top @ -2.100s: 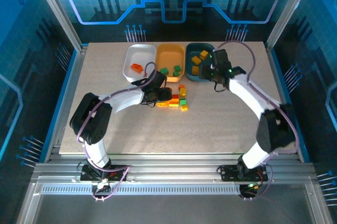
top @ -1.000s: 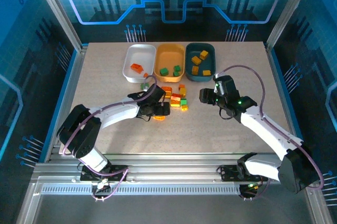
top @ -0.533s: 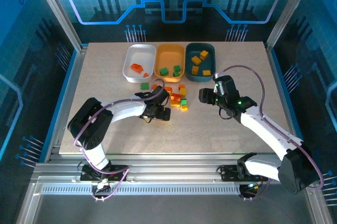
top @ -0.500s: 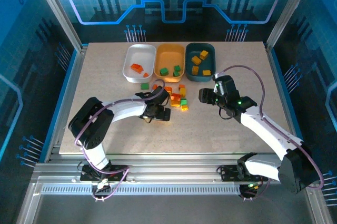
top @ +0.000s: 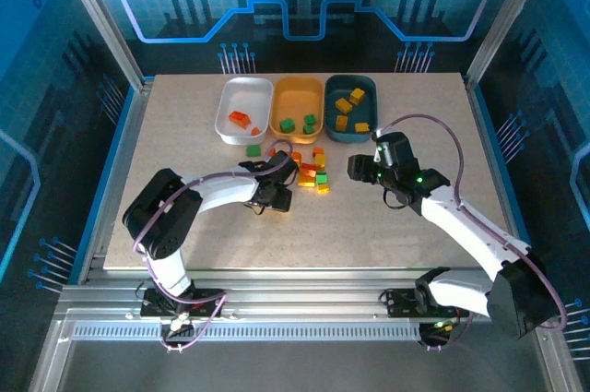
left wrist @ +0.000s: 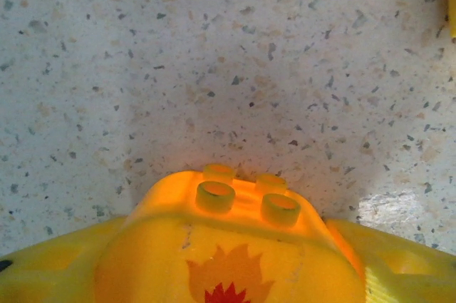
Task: Sort the legos into containers by color
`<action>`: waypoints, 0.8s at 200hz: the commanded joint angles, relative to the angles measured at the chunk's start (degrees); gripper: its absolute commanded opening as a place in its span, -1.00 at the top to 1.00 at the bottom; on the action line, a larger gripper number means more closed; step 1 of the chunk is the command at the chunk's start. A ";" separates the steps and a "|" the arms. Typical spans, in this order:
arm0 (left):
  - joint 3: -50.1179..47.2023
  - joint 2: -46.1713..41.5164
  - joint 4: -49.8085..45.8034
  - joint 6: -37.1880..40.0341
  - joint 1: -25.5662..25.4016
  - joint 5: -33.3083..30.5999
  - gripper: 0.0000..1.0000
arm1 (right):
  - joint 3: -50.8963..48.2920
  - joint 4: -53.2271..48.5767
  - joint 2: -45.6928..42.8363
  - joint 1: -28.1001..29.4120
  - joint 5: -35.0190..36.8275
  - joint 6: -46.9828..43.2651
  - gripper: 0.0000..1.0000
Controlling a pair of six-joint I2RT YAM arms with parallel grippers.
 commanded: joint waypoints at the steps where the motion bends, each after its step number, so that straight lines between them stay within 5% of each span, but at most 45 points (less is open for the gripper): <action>1: 1.59 2.13 3.52 1.68 -0.50 1.05 -0.23 | -0.57 1.30 -0.17 0.64 -0.26 0.39 -0.46; 90: 12.52 -1.30 -2.70 1.17 -0.76 4.01 -0.23 | -1.22 0.52 -0.55 -0.10 2.72 2.56 -0.46; 160: 38.96 14.71 -2.41 1.72 -0.65 13.20 -0.20 | -9.32 5.81 -7.57 -7.58 0.44 8.25 -0.46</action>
